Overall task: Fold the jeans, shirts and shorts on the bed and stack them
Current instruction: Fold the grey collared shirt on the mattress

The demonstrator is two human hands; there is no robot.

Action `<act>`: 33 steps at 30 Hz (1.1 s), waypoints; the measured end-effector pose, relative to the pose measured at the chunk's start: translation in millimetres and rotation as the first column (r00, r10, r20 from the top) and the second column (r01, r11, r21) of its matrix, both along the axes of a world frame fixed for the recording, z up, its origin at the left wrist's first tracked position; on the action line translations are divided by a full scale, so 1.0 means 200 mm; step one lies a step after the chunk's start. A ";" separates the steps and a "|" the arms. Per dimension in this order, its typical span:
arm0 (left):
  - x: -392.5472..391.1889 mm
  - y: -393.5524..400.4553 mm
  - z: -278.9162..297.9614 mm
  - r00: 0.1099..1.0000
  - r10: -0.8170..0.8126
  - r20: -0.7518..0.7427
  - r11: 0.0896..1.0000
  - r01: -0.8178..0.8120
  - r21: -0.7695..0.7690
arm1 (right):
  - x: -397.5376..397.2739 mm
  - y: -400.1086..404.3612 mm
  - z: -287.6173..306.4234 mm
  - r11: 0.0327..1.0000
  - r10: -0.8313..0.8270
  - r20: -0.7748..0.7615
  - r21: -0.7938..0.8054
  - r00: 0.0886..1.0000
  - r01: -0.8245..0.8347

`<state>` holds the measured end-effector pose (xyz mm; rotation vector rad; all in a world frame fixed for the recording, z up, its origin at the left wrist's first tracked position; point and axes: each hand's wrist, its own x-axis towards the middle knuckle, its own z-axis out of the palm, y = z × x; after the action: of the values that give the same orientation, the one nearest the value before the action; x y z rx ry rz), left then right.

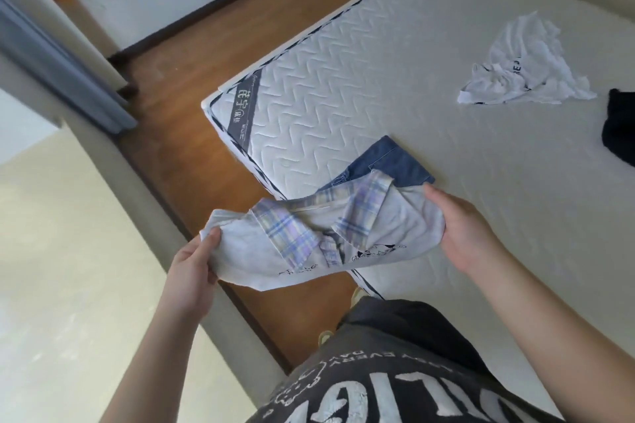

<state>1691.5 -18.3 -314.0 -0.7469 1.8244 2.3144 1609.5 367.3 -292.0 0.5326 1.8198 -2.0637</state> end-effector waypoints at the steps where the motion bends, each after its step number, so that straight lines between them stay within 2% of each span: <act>1: 0.00 -0.03 0.00 1.000 0.007 0.011 1.000 -0.007 -0.011 | -0.05 -0.04 0.00 1.000 0.022 -0.003 -0.001 1.000 -0.022; 5: -0.06 -0.12 -0.01 0.996 0.076 0.050 0.995 -0.072 -0.072 | -0.26 -0.18 -0.04 0.994 0.106 -0.010 -0.006 0.994 -0.106; 8: -0.11 -0.20 0.00 0.985 0.157 0.066 0.983 -0.149 -0.107 | -0.46 -0.29 -0.06 0.985 0.173 0.045 0.007 0.984 -0.173; 12: -0.16 -0.33 0.02 0.948 0.312 0.067 0.940 -0.299 -0.163 | -0.70 -0.48 -0.07 0.959 0.283 0.092 -0.006 0.955 -0.284; 17: -0.15 -0.51 0.02 0.911 0.406 0.076 0.903 -0.388 -0.185 | -0.92 -0.76 -0.06 0.936 0.346 0.041 0.055 0.937 -0.348; 22: -0.20 -0.72 -0.02 0.876 0.475 0.090 0.873 -0.455 -0.178 | -1.09 -1.03 -0.04 0.837 0.538 0.015 0.110 0.843 -0.537; 26: -0.30 -0.93 -0.04 0.863 0.500 0.069 0.861 -0.488 -0.144 | -1.21 -1.28 -0.06 0.750 0.658 -0.061 -0.037 0.751 -0.660; 30: -0.42 -1.16 -0.05 0.901 0.433 -0.008 0.878 -0.424 -0.220 | -1.31 -1.54 -0.08 0.780 0.623 -0.129 0.029 0.772 -0.625; 33: -0.51 -1.34 -0.02 0.908 0.419 0.021 0.902 -0.413 -0.126 | -1.35 -1.70 -0.08 0.822 0.569 -0.166 0.141 0.806 -0.551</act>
<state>1589.4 -286.2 -318.8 -1.3163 1.9519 2.4093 1339.7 27.9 -307.2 -0.2035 1.8854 -1.6723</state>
